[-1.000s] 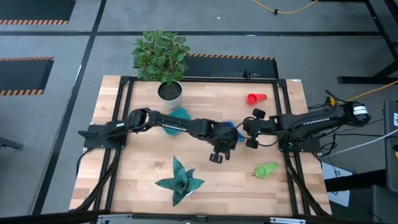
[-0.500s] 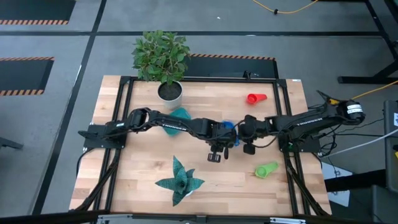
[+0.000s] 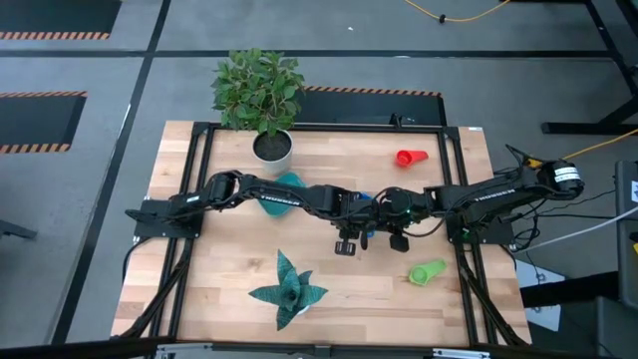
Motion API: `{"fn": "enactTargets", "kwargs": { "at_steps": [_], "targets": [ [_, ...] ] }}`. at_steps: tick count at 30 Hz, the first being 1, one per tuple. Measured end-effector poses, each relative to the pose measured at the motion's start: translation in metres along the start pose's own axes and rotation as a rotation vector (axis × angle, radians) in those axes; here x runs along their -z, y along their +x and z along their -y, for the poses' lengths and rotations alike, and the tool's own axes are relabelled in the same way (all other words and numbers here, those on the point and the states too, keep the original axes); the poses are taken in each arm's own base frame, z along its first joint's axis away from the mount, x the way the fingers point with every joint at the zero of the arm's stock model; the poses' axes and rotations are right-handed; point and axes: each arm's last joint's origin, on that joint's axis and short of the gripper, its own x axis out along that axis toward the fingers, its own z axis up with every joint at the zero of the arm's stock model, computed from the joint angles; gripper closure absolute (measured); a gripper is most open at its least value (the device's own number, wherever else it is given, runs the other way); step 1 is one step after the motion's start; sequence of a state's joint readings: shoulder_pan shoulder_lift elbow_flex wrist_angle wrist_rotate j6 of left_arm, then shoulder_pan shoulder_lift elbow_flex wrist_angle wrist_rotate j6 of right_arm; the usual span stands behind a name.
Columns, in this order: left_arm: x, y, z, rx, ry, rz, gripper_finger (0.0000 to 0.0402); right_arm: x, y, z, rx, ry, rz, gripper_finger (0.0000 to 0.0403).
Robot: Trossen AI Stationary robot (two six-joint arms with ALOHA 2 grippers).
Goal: Nest measuring cups in basket
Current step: Stack the blue measuring cup on top of the orange measuring cup, then stack the red measuring cup on top of the blue measuring cup
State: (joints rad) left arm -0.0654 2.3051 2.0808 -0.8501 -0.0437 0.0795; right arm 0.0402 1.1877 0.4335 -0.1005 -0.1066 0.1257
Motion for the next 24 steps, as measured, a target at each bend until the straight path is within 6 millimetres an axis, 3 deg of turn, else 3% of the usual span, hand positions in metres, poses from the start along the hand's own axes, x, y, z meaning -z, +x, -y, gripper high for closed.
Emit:
{"fn": "enactTargets", "kwargs": {
  "at_steps": [9,24],
  "targets": [
    [0.000,0.000,0.004,0.004,0.006,0.000,0.0334,-0.001,-0.007,-0.001,-0.005,-0.001,0.022,0.0363],
    [-0.002,-0.001,0.011,0.011,0.019,0.012,0.0334,-0.031,-0.055,0.007,0.182,-0.137,0.103,0.0363]
  ]
}}
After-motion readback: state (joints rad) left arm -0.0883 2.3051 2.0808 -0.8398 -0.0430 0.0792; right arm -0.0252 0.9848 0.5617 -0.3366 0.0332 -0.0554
